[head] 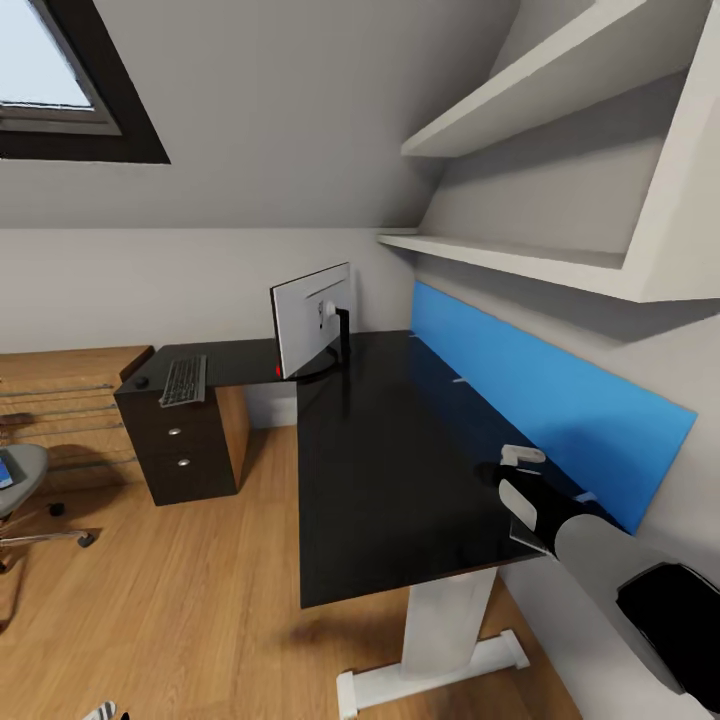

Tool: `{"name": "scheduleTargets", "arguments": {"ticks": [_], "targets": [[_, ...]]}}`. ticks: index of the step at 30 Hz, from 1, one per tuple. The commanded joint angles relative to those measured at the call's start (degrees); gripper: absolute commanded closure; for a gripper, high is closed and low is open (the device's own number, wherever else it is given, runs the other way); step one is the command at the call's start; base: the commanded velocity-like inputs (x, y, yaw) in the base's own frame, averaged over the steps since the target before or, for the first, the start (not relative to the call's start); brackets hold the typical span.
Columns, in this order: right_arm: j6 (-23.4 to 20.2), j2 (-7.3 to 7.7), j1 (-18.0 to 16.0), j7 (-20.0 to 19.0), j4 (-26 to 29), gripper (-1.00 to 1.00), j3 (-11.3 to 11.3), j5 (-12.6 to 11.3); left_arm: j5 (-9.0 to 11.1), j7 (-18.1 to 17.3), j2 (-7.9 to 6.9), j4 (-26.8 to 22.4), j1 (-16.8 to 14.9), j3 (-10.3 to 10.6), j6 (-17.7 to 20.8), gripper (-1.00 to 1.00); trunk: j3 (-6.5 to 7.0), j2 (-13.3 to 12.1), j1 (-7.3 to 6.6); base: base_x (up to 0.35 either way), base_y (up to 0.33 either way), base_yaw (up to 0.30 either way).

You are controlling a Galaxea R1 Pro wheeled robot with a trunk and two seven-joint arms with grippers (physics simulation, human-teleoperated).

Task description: In the bedroom, organize the workspace by keeping the computer under the desk, ensuring the monitor is on the desk, placing the keyboard on the desk next to the monitor, placing the mouse on the desk next to the keyboard, moving the folder from the swivel chair onto the desk next to the mouse, stacking the notebook on top of the folder with the pen on top of the notebook, and positioning the swivel chair next to the desk.

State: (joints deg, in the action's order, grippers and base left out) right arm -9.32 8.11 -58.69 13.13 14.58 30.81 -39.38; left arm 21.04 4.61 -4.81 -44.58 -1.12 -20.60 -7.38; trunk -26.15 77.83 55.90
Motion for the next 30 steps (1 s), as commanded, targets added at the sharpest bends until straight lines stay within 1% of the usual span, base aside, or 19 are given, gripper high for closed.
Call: {"name": "scheduleTargets", "arguments": {"ticks": [1, 8, 22, 23, 24, 30], "targets": [[-0.35, 0.06, -0.02, 0.40, 0.18, -1.00, 0.48, -0.39, 0.50, 0.14, -0.02, 0.00, -0.02, 0.12, -0.18, -1.00, -0.06, 0.04, -0.03, -0.252, 0.000, 0.000], [-0.35, -0.15, -0.02, 0.40, 0.19, -1.00, 0.52, -0.43, 0.50, 0.14, -0.02, 0.01, -0.02, 0.12, -0.18, -1.00, -0.06, 0.04, -0.03, -0.304, 0.000, 0.000], [-0.03, -1.63, 0.09, 0.41, 0.00, -1.00, 0.65, -0.39, 0.50, 0.19, -0.02, 0.01, -0.02, 0.12, -0.18, -1.00, -0.06, 0.04, -0.03, -0.333, 0.000, 0.000], [-0.02, -1.96, 0.11, 0.41, -0.03, -1.00, 0.65, -0.38, 0.50, 0.21, -0.02, 0.01, -0.02, 0.12, -0.18, -1.00, -0.06, 0.04, -0.03, -0.337, 0.000, 0.000], [0.03, -2.71, 0.15, 0.44, -0.11, -1.00, 0.66, -0.29, 0.50, 0.22, -0.05, 0.05, -0.02, 0.12, -0.18, -1.00, -0.06, 0.04, -0.03, -0.337, 0.000, 0.000], [0.11, -4.13, 0.31, 0.42, -0.26, -1.00, 0.66, 0.01, 0.50, 0.23, -0.09, 0.09, -0.02, 0.12, -0.18, -1.00, -0.06, 0.04, -0.03, -0.337, -0.001, 0.000]]}}
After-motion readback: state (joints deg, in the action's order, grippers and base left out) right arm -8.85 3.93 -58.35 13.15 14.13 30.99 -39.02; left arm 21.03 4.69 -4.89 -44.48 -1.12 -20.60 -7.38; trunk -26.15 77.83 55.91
